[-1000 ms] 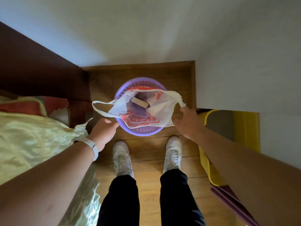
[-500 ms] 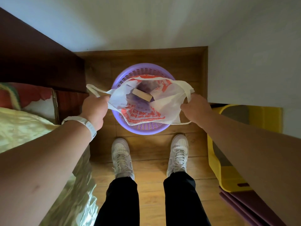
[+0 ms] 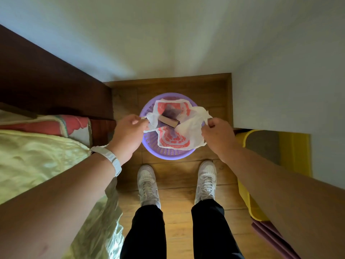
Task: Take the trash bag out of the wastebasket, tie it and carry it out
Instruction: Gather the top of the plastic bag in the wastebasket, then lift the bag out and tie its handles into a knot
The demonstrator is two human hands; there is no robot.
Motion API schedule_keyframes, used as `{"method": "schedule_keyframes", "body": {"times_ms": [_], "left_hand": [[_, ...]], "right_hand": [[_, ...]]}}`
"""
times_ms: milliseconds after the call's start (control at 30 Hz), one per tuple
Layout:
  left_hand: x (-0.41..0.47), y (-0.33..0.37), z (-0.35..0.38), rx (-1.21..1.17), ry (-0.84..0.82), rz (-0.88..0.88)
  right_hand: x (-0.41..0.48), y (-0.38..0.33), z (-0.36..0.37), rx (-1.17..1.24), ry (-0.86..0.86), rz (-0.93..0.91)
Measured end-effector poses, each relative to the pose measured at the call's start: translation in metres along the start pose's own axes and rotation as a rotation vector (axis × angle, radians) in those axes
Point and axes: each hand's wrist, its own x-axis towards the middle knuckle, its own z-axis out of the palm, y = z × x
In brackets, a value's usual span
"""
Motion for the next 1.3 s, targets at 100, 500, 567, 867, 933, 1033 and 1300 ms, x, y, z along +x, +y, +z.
{"method": "schedule_keyframes", "body": {"times_ms": [100,500,567,867,933,1033,1300], "left_hand": [[-0.009,0.027,-0.008,-0.024,0.000,0.040],[-0.119,0.142,-0.070,-0.112,-0.052,0.249],[-0.149,0.165,-0.088,-0.130,-0.088,0.303],[-0.273,0.279,-0.175,-0.081,0.000,0.605],[-0.302,0.304,-0.194,-0.180,-0.021,0.690],[-0.343,0.341,-0.220,-0.263,-0.113,0.786],[-0.423,0.434,-0.256,-0.458,-0.394,0.764]], "right_hand": [[-0.016,-0.017,-0.016,-0.009,0.020,-0.078],[-0.118,-0.114,-0.094,0.007,0.092,-0.270],[-0.142,-0.137,-0.112,0.003,0.085,-0.295],[-0.275,-0.256,-0.218,0.003,0.142,-0.469],[-0.307,-0.280,-0.242,0.017,0.148,-0.521],[-0.355,-0.316,-0.276,0.032,0.191,-0.610],[-0.449,-0.394,-0.344,0.128,0.317,-0.809]]}}
